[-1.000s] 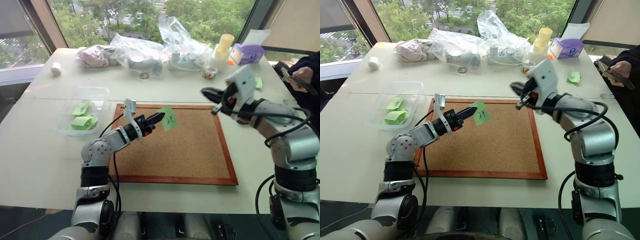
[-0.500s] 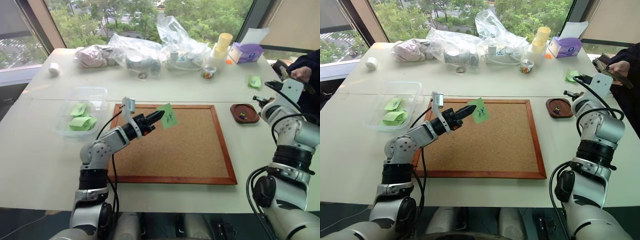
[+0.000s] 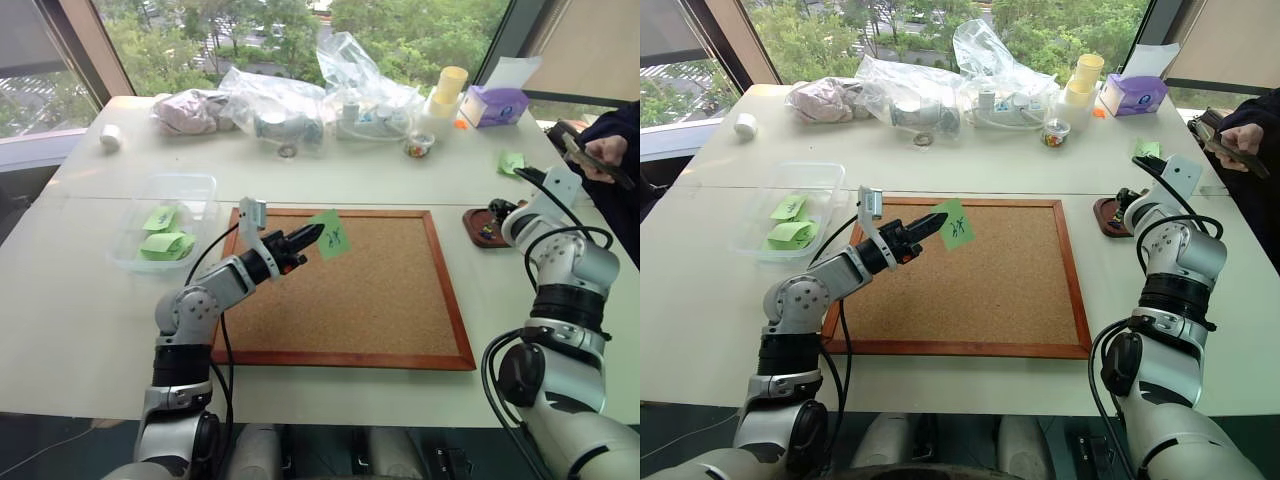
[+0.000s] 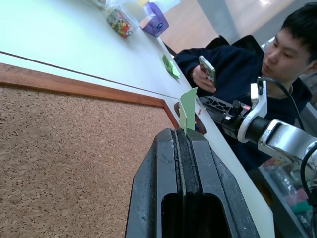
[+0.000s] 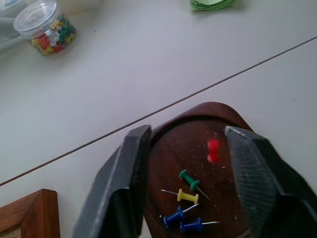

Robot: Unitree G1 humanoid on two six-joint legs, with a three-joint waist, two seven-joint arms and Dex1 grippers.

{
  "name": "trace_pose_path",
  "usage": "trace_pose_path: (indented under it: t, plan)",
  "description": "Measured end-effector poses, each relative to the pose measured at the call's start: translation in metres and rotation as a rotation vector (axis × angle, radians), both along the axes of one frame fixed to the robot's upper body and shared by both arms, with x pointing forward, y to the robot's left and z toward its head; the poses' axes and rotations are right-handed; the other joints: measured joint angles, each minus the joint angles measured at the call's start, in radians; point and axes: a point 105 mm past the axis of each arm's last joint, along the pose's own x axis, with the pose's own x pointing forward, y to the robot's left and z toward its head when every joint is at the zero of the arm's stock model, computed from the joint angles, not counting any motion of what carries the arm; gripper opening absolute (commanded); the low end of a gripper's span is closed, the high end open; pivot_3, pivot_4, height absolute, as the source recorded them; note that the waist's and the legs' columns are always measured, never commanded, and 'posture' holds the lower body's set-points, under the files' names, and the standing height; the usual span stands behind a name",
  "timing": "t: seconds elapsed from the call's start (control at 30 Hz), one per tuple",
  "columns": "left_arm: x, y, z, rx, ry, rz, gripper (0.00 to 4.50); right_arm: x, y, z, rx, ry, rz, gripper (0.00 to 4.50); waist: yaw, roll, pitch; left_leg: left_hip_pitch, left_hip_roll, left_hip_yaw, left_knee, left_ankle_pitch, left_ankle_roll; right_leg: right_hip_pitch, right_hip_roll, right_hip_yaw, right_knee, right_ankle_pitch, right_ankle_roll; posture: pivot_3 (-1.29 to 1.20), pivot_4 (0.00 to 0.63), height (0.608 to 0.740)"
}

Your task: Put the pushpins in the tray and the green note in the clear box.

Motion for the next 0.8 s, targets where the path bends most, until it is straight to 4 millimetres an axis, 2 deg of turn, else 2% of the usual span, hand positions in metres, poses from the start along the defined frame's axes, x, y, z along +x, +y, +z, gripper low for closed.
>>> trace_pose_path:
  t: [0.03,0.33,0.43,0.5,0.57,0.6,0.67,0.73,0.8]
  plan:
    - [0.000,0.000,0.000,0.001,0.000,0.001,0.00,0.000,0.000,0.001,-0.004,-0.002,0.003,4.43,0.000,0.000,0.000,0.000,0.000,0.000,0.000,0.000,0.000,0.000,0.000,0.000,0.000,0.000,0.000,0.00,0.150,0.740]
    - [0.001,0.005,0.000,0.024,-0.001,0.022,0.00,0.002,0.004,0.003,-0.022,-0.009,0.028,4.43,-0.001,0.000,0.000,0.000,0.000,0.000,0.000,0.000,0.000,0.000,0.000,0.000,0.000,0.000,0.000,0.00,0.150,0.740]
    - [0.000,0.006,0.004,0.031,-0.019,0.025,0.00,0.003,0.016,0.011,-0.073,-0.041,0.132,4.43,-0.001,0.000,0.000,0.000,0.000,0.000,0.000,0.000,-0.001,0.000,0.001,0.000,0.000,0.000,0.000,0.00,0.150,0.740]
    - [0.000,0.010,0.006,0.043,-0.030,0.032,0.00,0.001,0.044,0.024,-0.098,-0.099,0.309,4.43,-0.002,0.001,0.000,0.000,0.001,-0.001,-0.001,0.000,-0.001,0.000,0.001,0.000,0.000,0.000,0.000,0.00,0.150,0.740]
    - [0.000,0.013,0.008,0.063,-0.048,0.041,0.00,-0.010,0.087,0.038,-0.109,-0.168,0.568,4.43,-0.004,0.001,0.000,0.000,0.002,-0.002,-0.001,0.001,-0.001,0.000,0.003,0.000,0.000,0.000,0.000,0.00,0.150,0.740]
    - [0.000,0.016,0.012,0.082,-0.068,0.049,0.00,-0.022,0.115,0.046,-0.120,-0.207,0.734,4.43,-0.003,0.001,0.000,0.000,0.002,-0.002,-0.001,0.001,-0.002,0.000,0.003,0.000,0.000,0.000,0.000,0.00,0.150,0.740]
    - [0.001,0.021,0.021,0.107,-0.114,0.072,0.00,-0.045,0.151,0.053,-0.144,-0.247,0.969,4.43,0.000,0.001,0.000,0.000,0.002,-0.002,-0.001,0.001,-0.002,0.000,0.003,0.000,0.000,0.000,0.000,0.00,0.150,0.740]
    - [0.004,0.029,0.034,0.128,-0.170,0.138,0.00,-0.067,0.177,0.054,-0.174,-0.262,1.164,4.43,0.007,0.000,0.001,0.000,0.001,-0.003,0.000,0.001,-0.002,0.001,0.002,0.000,0.000,0.000,0.000,0.00,0.150,0.740]
    - [0.012,0.045,0.050,0.145,-0.218,0.258,0.00,-0.083,0.190,0.053,-0.187,-0.262,1.291,4.43,0.008,-0.001,0.002,0.000,0.000,-0.004,0.000,0.000,-0.001,0.001,0.001,0.000,-0.001,0.000,0.000,0.00,0.150,0.740]
